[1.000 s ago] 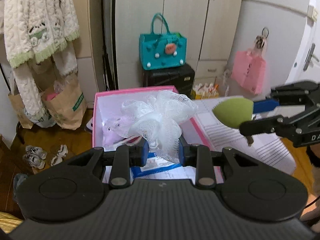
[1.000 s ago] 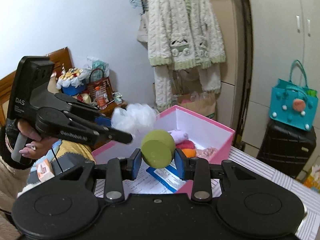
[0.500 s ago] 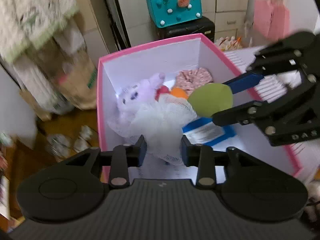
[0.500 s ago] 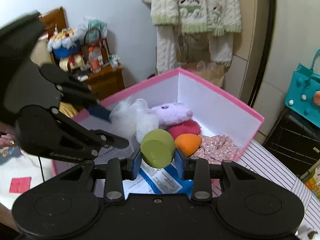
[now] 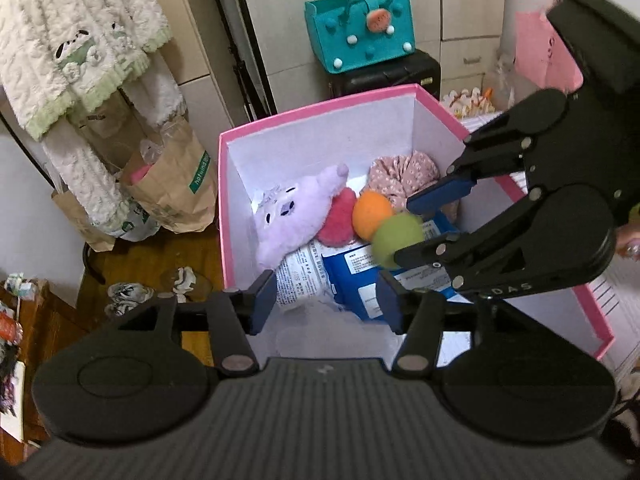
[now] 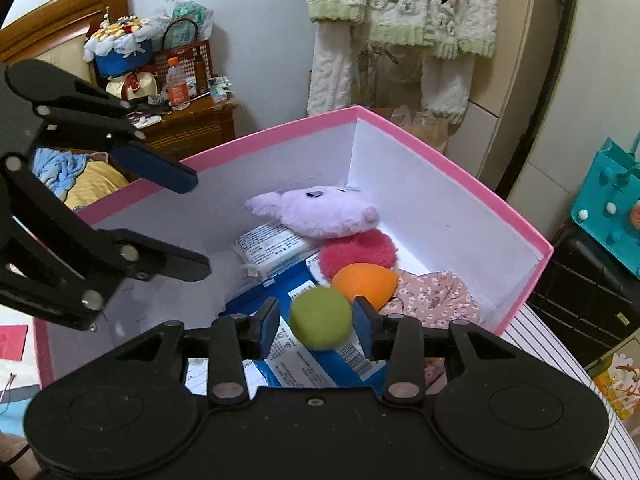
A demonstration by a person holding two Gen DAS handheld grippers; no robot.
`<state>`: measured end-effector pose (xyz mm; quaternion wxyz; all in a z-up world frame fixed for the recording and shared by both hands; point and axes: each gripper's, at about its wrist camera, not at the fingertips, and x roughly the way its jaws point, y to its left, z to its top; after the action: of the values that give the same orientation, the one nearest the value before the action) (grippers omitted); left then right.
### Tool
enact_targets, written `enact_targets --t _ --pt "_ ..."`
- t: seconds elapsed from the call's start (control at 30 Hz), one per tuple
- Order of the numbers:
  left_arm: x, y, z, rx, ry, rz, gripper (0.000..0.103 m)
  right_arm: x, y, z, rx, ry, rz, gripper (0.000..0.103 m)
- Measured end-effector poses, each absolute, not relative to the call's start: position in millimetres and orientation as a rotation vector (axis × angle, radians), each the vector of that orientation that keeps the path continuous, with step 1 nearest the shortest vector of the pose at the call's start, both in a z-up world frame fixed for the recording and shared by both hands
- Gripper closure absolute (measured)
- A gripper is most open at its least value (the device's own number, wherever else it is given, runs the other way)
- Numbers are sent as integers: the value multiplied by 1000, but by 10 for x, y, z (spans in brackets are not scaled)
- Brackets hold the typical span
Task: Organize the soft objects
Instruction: 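Lower both into the shoebox and open the left and right grippers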
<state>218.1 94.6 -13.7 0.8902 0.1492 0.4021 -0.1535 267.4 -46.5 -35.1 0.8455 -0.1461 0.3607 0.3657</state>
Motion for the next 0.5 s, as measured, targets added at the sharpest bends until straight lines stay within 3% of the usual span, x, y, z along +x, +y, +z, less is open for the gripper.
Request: enact_targets --t 0.5 --pt "1924 966 52 229 876 -348 29 2137 -833 111 -214 727 752 56"
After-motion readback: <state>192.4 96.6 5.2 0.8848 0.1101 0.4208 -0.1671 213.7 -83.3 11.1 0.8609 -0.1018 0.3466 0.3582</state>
